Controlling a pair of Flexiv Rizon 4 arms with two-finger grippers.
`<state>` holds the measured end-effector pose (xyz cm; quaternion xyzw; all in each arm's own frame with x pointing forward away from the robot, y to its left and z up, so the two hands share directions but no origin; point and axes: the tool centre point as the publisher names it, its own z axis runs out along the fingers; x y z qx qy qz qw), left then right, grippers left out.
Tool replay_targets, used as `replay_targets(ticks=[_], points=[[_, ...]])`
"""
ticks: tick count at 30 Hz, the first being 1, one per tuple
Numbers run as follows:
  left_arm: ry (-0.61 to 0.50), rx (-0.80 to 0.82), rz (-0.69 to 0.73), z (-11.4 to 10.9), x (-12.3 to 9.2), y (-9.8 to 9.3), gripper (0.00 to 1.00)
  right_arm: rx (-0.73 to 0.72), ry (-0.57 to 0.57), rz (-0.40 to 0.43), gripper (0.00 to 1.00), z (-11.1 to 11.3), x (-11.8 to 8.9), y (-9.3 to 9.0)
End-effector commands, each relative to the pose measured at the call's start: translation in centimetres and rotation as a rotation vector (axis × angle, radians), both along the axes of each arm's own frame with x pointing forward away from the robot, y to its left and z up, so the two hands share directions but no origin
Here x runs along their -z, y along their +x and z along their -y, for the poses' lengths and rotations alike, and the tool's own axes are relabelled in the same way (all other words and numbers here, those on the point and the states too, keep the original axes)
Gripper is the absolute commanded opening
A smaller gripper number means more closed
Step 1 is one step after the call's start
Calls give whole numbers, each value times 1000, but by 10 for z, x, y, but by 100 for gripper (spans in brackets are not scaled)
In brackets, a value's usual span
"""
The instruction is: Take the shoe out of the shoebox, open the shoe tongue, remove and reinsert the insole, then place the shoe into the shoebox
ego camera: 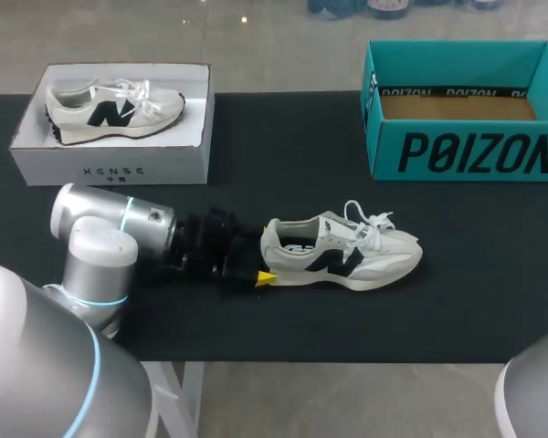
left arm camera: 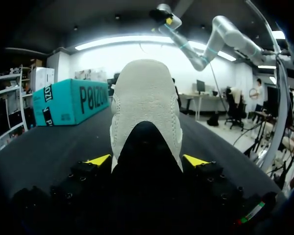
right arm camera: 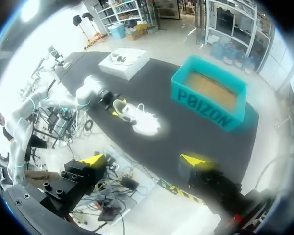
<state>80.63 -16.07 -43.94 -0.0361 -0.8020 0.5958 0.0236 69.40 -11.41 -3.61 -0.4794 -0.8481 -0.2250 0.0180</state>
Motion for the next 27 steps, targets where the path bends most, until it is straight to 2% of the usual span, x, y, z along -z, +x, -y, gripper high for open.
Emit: replay_targets(ticks=[1, 3, 10, 20, 21, 27], points=[[2, 0, 0, 2, 5, 0, 0, 128, -161, -86, 100, -64, 12, 5], [2, 0, 0, 2, 5, 0, 0, 190, -133, -144, 100, -82, 26, 3], [2, 0, 0, 2, 5, 0, 0, 319, -233, -212, 100, -135, 69, -9], [2, 0, 0, 2, 5, 0, 0, 386, -349, -248, 100, -194, 118, -11], [2, 0, 0, 2, 5, 0, 0, 369, -358, -231, 100, -201, 121, -11], [2, 0, 0, 2, 5, 0, 0, 369, -358, -231, 100, -201, 121, -11]])
